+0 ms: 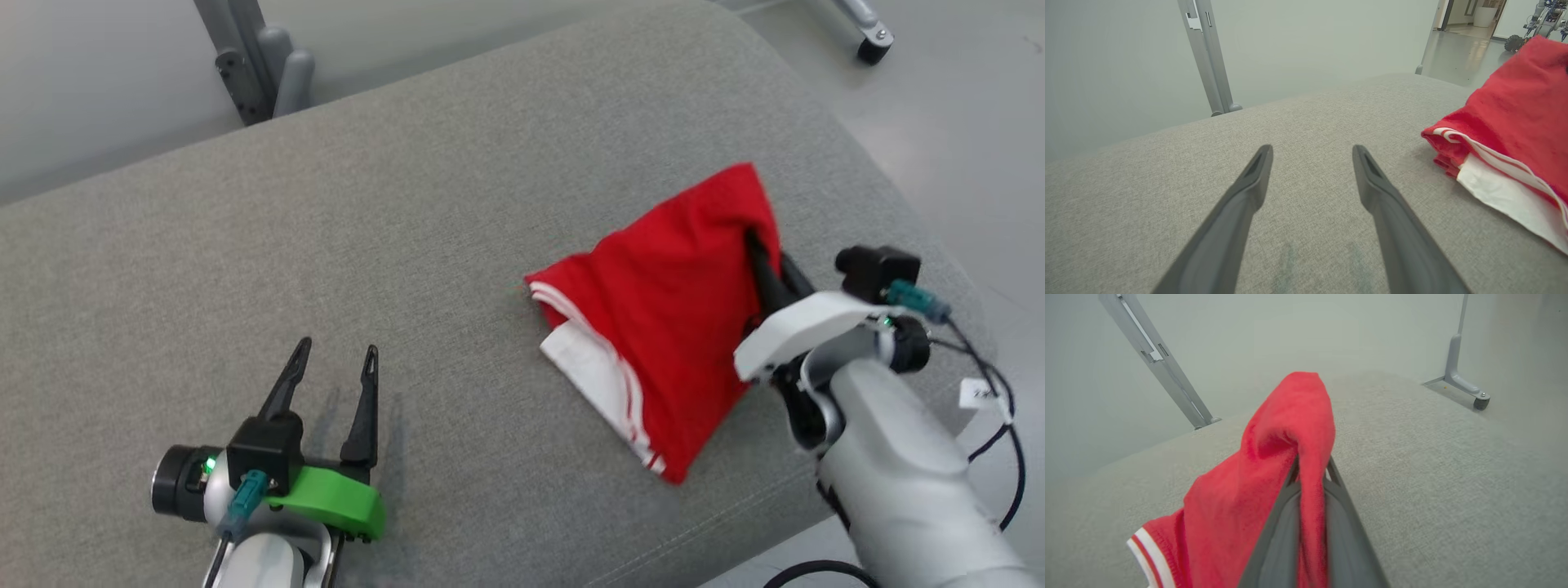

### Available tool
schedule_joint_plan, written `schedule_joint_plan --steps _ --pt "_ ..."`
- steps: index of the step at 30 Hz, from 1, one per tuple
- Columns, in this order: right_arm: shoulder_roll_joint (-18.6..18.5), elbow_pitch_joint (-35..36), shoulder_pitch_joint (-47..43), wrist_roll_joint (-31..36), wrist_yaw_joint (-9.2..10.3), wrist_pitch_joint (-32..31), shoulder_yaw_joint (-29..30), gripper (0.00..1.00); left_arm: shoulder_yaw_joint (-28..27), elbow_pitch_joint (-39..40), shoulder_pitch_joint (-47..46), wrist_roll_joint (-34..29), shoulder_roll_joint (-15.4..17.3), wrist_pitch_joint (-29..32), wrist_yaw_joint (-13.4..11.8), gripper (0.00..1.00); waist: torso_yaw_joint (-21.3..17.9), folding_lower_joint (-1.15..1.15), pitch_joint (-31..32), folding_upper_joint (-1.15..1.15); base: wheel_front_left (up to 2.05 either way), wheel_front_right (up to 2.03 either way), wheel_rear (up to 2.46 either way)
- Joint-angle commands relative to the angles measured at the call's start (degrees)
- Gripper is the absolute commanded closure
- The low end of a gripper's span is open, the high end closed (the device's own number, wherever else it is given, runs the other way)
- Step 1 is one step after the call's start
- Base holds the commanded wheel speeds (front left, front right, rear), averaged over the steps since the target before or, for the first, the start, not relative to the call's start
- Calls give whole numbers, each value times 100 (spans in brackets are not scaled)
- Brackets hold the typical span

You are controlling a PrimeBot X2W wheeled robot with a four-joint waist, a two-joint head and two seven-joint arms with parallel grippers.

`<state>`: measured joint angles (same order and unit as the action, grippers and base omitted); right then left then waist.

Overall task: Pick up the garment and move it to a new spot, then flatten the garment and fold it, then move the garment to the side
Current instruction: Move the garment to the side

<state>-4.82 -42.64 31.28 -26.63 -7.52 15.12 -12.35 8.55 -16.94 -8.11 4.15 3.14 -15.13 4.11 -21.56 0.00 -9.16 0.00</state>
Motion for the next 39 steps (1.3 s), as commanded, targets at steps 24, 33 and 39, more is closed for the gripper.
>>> schedule_joint_plan --steps 24,33,39 --pt "-1558 -1541 1816 2787 8 2 4317 100 -54 432 -637 -346 213 6 -29 0 1590 0 -1971 0 0 0 0" --pt "-1369 -932 1723 3951 8 2 5360 0 -93 421 -528 -290 222 4 -33 0 1618 0 -1788 0 0 0 0" --pt "-1098 -434 1719 3908 7 2 4899 0 -157 346 -430 -209 144 2 -100 0 1675 0 -1470 0 0 0 0"
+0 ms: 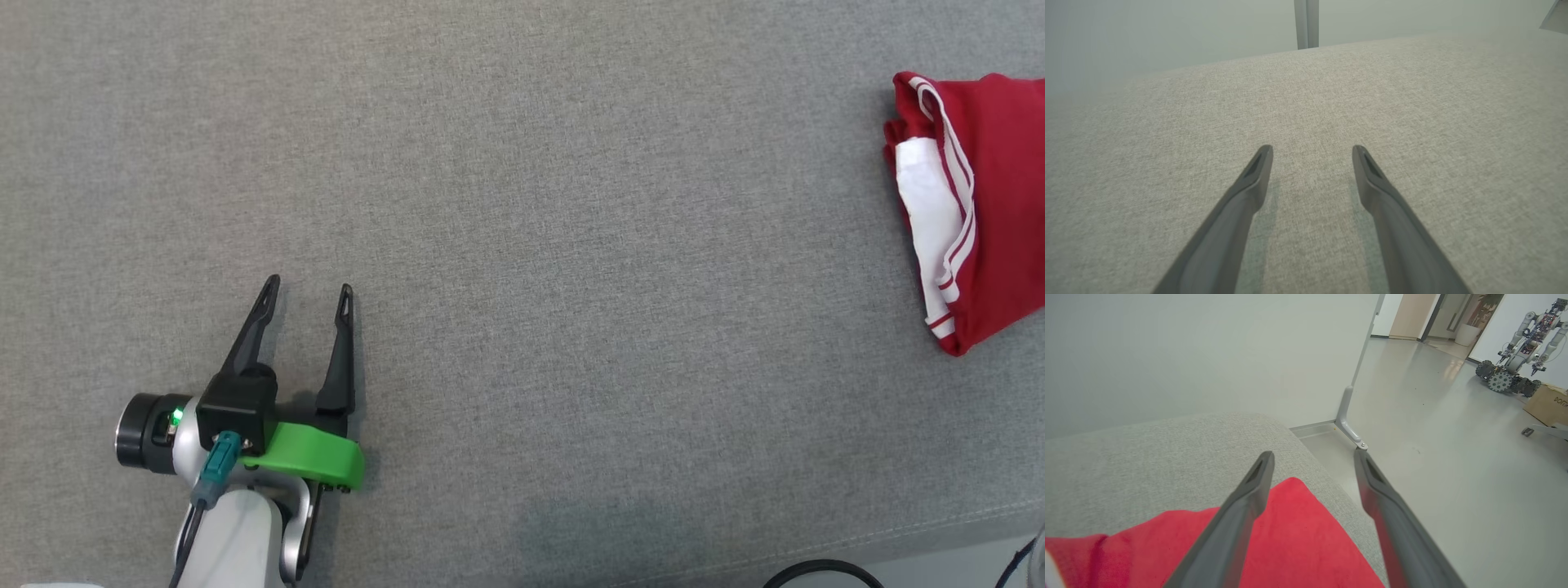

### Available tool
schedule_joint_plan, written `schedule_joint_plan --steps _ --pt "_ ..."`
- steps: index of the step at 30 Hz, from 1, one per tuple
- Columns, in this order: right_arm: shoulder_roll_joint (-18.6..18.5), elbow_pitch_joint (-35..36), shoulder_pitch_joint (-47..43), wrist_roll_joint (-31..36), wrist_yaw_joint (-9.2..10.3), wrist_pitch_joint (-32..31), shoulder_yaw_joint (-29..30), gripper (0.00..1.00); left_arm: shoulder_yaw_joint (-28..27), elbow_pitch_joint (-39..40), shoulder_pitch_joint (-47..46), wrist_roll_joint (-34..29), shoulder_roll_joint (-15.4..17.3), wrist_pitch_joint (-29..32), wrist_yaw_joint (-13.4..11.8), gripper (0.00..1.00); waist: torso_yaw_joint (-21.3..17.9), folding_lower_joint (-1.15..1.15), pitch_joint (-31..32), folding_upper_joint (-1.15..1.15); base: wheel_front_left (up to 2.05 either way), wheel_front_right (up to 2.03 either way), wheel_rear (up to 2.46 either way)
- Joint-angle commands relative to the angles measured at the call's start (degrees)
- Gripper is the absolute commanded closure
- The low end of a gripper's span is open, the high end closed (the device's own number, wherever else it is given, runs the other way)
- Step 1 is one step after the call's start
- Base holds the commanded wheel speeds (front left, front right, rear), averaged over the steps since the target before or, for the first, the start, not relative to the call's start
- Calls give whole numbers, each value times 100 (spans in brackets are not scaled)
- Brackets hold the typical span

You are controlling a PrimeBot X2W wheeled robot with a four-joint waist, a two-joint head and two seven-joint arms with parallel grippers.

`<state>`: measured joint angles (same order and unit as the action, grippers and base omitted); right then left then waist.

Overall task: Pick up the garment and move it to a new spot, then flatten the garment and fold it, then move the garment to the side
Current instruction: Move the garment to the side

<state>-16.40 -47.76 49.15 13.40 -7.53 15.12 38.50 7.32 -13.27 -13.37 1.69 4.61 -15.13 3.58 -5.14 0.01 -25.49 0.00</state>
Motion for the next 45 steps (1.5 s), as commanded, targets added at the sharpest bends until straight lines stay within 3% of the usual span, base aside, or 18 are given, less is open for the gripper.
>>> schedule_joint_plan --steps 1,8,17,32,45 --pt "125 123 -145 -194 9 1 -464 0 -58 -47 131 52 -16 2 -76 0 41 -1 247 0 0 0 0" --pt "608 936 -1042 -1202 9 2 -2221 0 -233 -236 395 217 -98 2 -164 0 127 -1 914 0 0 0 0" --pt "994 1594 -2546 -2039 9 1 -3401 0 -465 -498 875 379 -150 2 -225 0 249 -1 1711 0 0 0 0" --pt "1296 1833 -3926 -2288 9 1 -4027 0 -630 -651 1538 747 -164 2 -429 0 321 -1 2616 0 0 0 0" --pt "1339 2243 -4377 -2249 9 1 -4156 0 -812 -686 1753 912 -163 2 -314 0 387 -1 2973 0 0 0 0"
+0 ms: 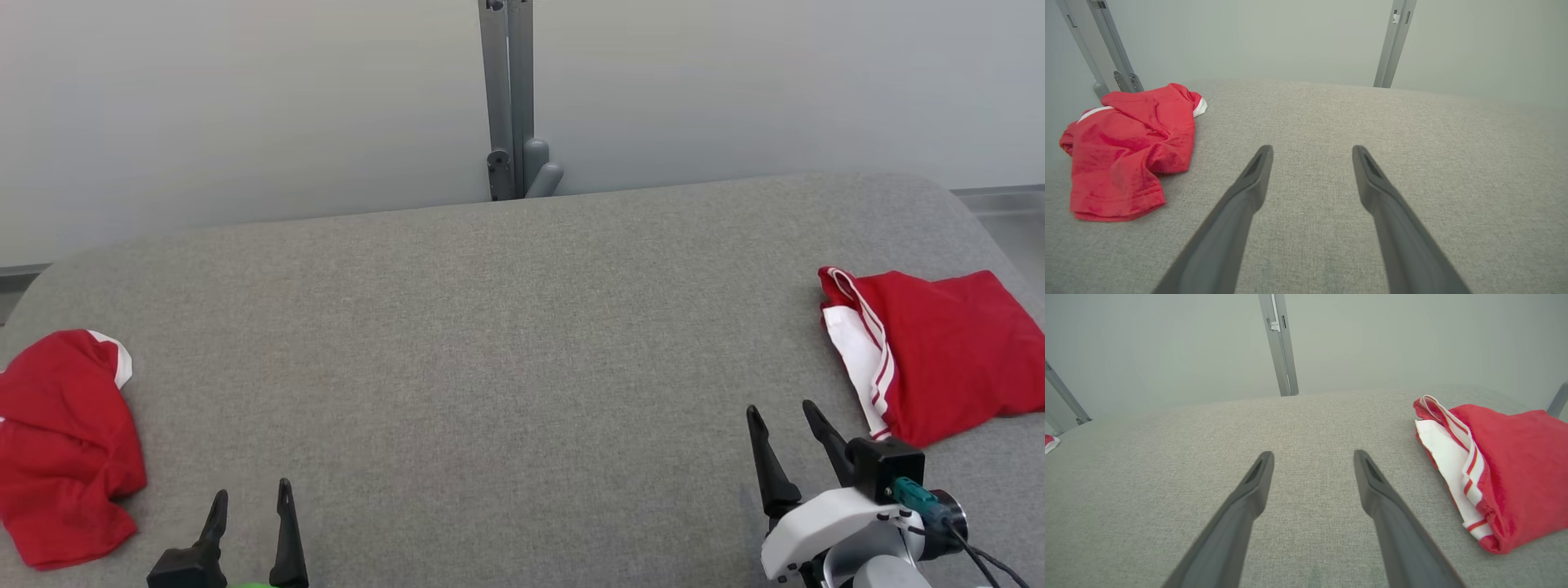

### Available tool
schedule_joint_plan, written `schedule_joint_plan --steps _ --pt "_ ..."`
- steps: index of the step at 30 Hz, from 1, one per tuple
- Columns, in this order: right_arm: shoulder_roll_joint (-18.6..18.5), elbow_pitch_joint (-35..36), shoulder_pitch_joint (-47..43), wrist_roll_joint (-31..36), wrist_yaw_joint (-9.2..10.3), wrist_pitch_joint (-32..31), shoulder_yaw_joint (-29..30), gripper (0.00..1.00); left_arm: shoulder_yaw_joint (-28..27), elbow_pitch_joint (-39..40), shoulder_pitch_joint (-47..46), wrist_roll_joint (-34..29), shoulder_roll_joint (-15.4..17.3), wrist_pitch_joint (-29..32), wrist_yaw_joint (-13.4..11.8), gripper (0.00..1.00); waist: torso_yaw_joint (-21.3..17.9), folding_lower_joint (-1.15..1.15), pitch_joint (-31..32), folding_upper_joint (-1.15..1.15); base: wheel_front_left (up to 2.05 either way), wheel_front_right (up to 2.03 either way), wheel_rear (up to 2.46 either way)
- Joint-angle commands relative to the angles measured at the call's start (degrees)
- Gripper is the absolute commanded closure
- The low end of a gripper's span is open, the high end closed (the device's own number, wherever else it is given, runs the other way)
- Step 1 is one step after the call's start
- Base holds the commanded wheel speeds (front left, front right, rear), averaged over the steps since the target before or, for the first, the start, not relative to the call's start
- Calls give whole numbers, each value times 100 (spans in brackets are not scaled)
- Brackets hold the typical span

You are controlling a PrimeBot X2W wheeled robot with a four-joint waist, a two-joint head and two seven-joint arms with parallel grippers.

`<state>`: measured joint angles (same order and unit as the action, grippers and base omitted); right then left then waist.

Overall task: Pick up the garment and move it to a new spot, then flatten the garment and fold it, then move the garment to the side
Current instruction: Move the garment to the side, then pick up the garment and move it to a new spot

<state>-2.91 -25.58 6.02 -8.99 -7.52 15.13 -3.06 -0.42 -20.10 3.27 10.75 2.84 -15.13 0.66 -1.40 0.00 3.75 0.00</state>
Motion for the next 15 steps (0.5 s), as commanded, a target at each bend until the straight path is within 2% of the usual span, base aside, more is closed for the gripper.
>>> schedule_joint_plan --steps 1,15 --pt "-11 61 -106 -49 7 0 11 0 -50 -8 97 1 14 2 -29 0 15 0 72 0 0 0 0" --pt "-10 649 -582 143 8 0 40 0 -142 155 138 -86 14 2 -38 0 -44 0 112 0 0 0 0"
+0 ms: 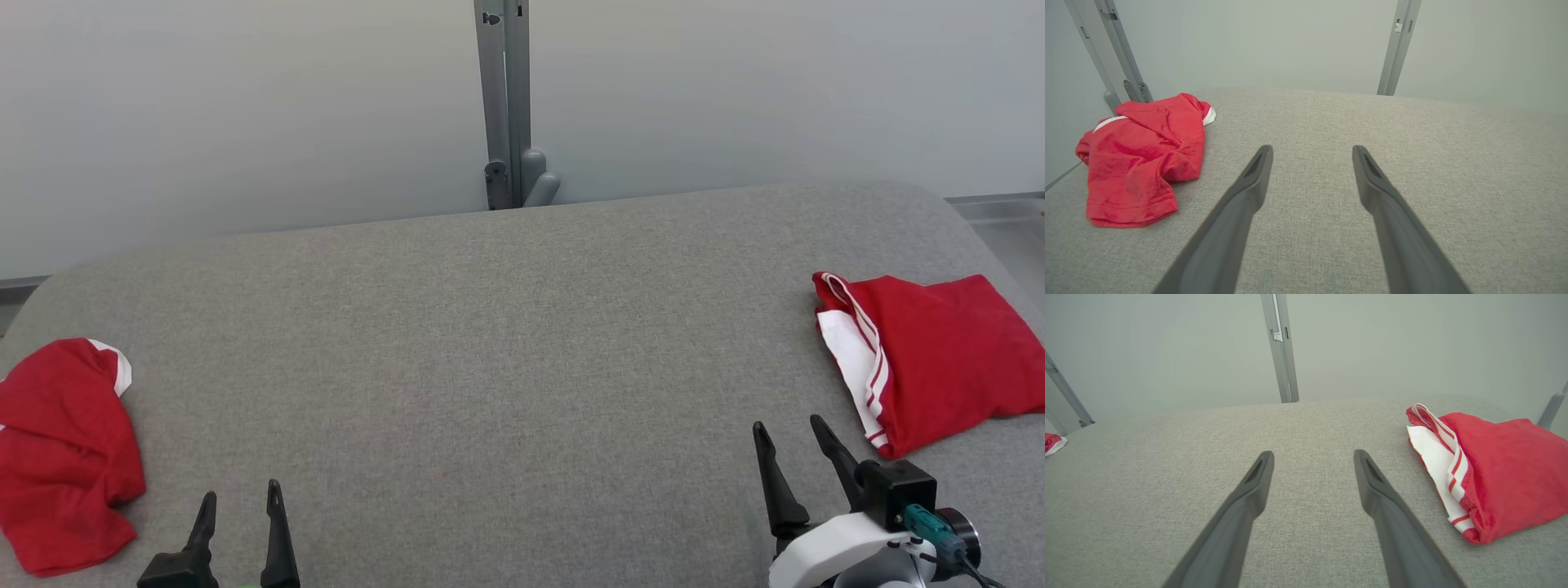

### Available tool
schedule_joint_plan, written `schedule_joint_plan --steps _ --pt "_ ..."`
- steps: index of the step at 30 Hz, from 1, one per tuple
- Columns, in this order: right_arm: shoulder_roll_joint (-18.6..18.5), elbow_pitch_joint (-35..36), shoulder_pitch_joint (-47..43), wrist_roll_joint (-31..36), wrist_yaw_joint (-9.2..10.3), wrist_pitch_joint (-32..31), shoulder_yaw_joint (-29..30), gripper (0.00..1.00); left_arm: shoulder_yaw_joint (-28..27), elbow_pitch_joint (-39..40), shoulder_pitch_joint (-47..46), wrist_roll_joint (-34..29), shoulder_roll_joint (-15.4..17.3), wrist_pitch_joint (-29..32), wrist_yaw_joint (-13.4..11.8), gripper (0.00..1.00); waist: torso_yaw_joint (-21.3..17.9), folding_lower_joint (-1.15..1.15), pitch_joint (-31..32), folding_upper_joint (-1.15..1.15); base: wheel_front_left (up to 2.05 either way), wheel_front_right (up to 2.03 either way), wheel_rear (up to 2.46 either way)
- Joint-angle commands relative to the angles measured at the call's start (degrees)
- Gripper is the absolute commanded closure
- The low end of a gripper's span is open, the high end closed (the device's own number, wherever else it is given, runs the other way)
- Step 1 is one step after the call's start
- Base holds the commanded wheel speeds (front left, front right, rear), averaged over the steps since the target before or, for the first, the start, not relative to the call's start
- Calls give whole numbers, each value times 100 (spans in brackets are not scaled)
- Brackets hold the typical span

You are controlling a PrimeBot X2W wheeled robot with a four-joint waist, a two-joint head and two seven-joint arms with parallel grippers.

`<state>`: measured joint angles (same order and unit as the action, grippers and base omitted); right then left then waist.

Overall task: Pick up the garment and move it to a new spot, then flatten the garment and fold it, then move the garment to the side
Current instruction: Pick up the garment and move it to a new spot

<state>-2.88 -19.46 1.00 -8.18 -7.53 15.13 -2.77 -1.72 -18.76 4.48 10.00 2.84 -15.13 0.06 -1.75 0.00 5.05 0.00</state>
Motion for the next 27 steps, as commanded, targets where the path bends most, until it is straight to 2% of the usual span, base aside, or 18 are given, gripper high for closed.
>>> schedule_joint_plan --steps 1,8,11,17,22,27 --pt "-12 60 -98 58 8 0 22 0 -9 30 10 3 14 2 34 0 -13 0 -32 0 0 0 0" --pt "-12 214 -142 73 9 0 -2 0 21 -19 -35 99 14 2 42 0 25 0 -108 0 0 0 0" --pt "-12 314 -88 108 9 0 15 0 48 -28 -123 116 14 2 -5 0 220 0 -191 0 0 0 0" --pt "-122 204 75 119 9 -1 -268 0 -2 55 -204 105 17 2 -28 0 785 0 -345 0 0 0 0" --pt "-116 150 206 -141 8 -1 -363 0 -164 172 -212 171 19 2 20 0 1359 0 -476 0 0 0 0" --pt "-379 67 413 -137 9 -1 -777 0 -252 243 -204 165 16 2 17 0 1939 0 -597 0 0 0 0"
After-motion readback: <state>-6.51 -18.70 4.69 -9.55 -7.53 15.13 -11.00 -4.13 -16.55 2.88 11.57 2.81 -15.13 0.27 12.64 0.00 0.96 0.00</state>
